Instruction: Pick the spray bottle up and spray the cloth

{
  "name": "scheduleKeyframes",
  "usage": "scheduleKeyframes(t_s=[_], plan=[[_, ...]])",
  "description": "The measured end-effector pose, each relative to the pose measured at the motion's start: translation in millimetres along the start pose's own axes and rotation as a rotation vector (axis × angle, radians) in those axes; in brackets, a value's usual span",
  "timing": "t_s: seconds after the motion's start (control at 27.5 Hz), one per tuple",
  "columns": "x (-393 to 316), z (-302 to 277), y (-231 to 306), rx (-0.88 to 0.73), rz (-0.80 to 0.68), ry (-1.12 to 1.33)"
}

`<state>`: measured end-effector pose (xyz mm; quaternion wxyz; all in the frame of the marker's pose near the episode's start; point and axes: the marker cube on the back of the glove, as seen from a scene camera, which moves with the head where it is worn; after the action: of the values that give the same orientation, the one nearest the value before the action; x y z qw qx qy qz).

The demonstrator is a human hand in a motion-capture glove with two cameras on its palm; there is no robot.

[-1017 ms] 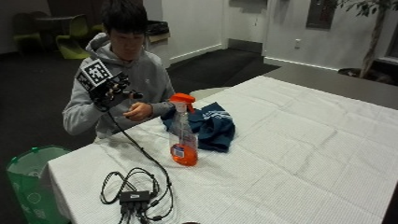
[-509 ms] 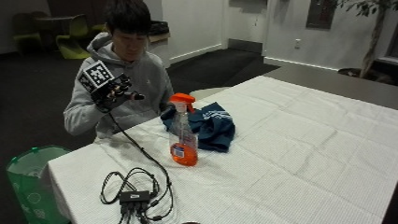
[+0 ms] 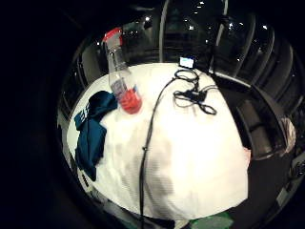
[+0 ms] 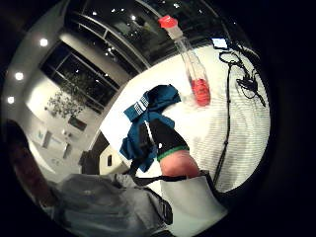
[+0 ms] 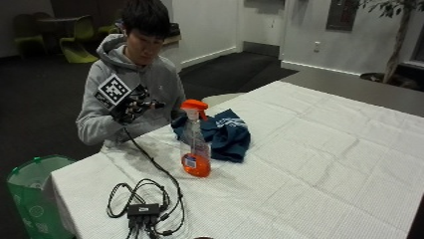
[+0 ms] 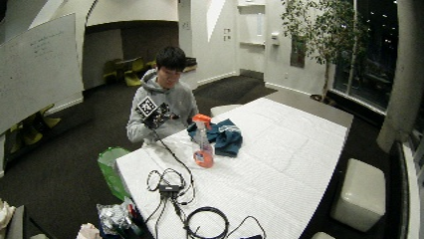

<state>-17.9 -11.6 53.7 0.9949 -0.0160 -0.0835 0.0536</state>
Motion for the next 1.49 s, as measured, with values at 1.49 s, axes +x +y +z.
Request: scheduleKeyframes(t_s=[1.49], plan=[[-0.8, 134.3, -152.5, 0.101, 0.535, -0.598]])
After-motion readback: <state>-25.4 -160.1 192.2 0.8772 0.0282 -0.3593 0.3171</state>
